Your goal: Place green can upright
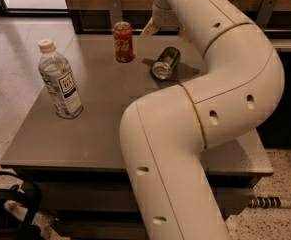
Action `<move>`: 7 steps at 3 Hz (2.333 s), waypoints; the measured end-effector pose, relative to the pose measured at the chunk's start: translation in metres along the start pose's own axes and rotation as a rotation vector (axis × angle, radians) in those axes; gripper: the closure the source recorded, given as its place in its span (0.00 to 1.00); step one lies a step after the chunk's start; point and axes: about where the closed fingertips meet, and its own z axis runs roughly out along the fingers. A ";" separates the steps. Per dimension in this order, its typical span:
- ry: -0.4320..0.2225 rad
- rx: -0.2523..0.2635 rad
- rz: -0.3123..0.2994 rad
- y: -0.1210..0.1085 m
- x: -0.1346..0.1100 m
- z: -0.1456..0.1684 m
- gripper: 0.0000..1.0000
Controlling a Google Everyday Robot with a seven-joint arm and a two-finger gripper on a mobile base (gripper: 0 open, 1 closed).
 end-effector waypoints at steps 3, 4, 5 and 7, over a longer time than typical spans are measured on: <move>0.073 -0.002 0.005 -0.015 0.020 0.017 0.00; 0.103 -0.003 -0.025 -0.009 0.027 0.026 0.00; 0.120 -0.002 -0.041 -0.004 0.031 0.032 0.00; 0.176 -0.009 -0.066 0.004 0.035 0.058 0.00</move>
Offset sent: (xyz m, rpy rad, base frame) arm -0.0440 -0.0144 -0.0227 0.0398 0.0980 -0.0208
